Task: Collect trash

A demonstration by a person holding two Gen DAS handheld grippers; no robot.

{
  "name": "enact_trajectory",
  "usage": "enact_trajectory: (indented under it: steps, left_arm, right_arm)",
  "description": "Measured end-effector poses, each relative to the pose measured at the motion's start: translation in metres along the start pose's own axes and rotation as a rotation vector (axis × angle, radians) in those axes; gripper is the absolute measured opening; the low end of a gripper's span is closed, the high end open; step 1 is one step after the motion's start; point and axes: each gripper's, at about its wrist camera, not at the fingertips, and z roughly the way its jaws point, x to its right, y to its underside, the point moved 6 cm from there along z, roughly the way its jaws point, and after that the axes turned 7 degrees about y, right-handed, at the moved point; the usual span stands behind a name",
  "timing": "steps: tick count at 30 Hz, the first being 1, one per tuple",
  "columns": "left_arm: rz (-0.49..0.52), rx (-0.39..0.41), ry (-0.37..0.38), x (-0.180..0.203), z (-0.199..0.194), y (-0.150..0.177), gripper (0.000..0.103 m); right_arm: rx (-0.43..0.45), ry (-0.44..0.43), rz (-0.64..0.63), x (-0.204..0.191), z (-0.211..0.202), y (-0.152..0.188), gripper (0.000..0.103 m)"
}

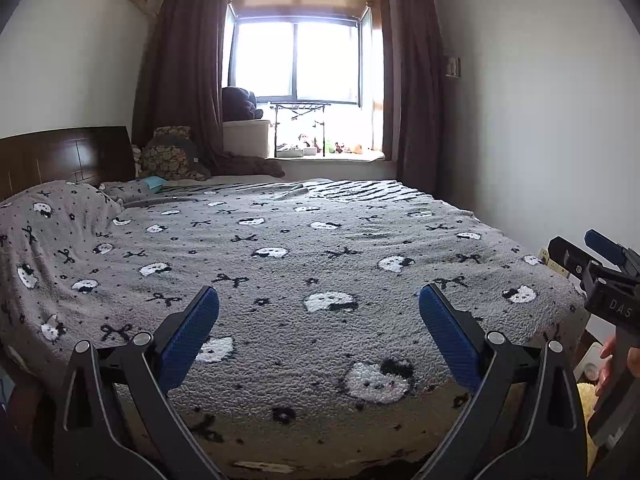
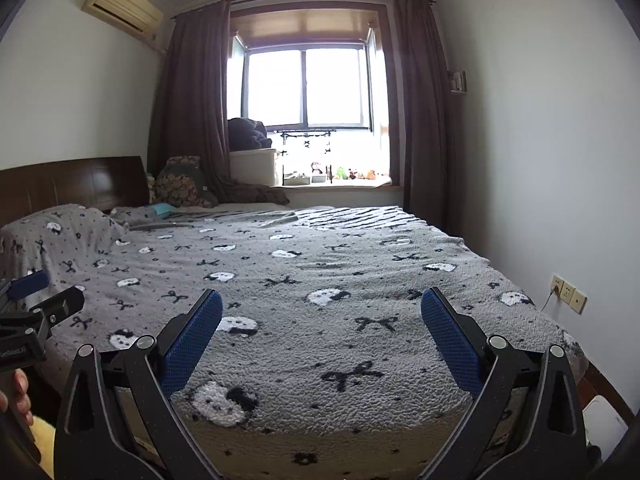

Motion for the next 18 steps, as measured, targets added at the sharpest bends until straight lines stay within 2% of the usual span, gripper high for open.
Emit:
enact_trajectory:
  steps: [18]
  left_arm:
    - [-0.006,0.004,0.019,0.0001,-0.0020,-0.0018,0.095]
  right_arm:
    - [0.011,-0.013,0.001,-0.0055,-0.0014,-0.0010,0.100]
